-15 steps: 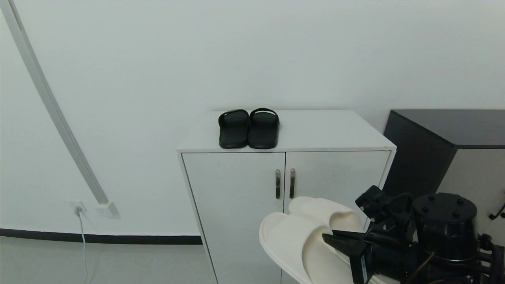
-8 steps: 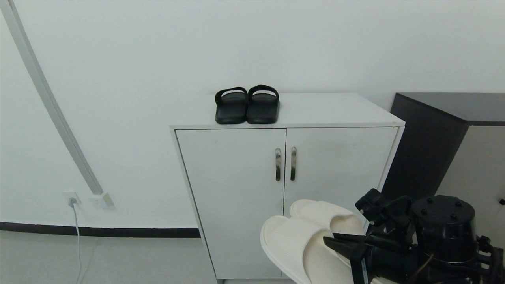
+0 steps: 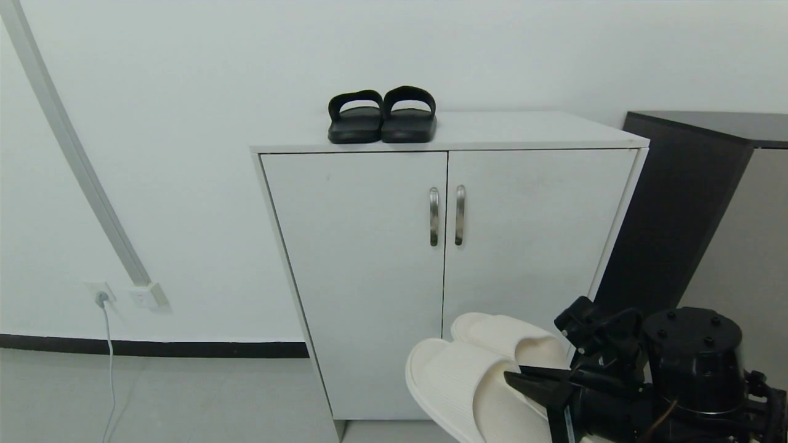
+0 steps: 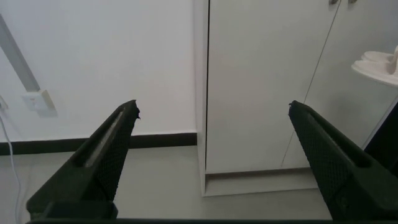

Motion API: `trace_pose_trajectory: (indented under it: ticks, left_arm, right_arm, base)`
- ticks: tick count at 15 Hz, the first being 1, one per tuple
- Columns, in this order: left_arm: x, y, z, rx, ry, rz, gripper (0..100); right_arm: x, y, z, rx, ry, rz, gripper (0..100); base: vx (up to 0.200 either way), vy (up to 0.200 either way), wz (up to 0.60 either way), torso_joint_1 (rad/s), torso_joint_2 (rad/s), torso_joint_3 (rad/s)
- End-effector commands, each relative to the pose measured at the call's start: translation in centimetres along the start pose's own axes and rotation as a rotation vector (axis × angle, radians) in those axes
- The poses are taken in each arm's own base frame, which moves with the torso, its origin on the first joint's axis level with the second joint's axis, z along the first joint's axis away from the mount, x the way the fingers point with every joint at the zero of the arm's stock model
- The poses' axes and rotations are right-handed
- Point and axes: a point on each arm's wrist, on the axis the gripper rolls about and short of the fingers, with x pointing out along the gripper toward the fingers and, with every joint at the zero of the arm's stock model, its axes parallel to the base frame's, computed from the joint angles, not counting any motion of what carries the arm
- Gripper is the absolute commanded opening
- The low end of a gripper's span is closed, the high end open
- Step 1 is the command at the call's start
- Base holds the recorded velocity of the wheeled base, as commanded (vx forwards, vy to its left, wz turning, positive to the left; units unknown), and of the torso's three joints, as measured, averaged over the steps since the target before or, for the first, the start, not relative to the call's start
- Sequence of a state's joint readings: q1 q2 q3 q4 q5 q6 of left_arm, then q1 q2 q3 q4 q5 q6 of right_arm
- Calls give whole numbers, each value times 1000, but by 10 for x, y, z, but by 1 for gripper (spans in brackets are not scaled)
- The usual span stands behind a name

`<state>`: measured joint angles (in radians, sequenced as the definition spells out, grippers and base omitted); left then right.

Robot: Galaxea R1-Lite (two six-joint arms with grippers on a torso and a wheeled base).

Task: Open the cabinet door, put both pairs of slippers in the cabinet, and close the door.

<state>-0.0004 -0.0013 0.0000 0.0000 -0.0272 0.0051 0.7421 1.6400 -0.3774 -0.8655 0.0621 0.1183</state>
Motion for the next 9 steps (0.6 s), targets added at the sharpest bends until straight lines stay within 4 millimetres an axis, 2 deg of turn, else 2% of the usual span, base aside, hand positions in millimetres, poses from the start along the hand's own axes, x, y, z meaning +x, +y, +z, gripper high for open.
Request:
trace_pose_trajectory:
  ticks: [1, 4, 6, 7, 9]
  left_arm:
    - [0, 0, 0, -1, 1, -1, 100]
    - [0, 0, 4, -2, -6, -3, 100]
    - [-7, 0, 48, -94, -71, -38, 100]
    - [0, -1, 65, -109, -28, -90, 100]
    - [22, -4, 86, -119, 80, -231, 100]
  right_arm:
    - [2, -1, -1, 0, 3, -4, 0]
    - [1, -1, -2, -3, -5, -3, 0]
    - [1, -1, -2, -17, -6, 0, 0]
    - [1, -1, -3, -17, -3, 0, 0]
    - [0, -1, -4, -18, 2, 1, 0]
  base:
    - [0, 0, 0, 12, 373, 315]
    - [0, 0, 0, 1, 38, 19]
    - [0, 0, 0, 0, 0, 0]
    - [0, 0, 0, 0, 0, 0]
    - [0, 0, 0, 0, 0, 0]
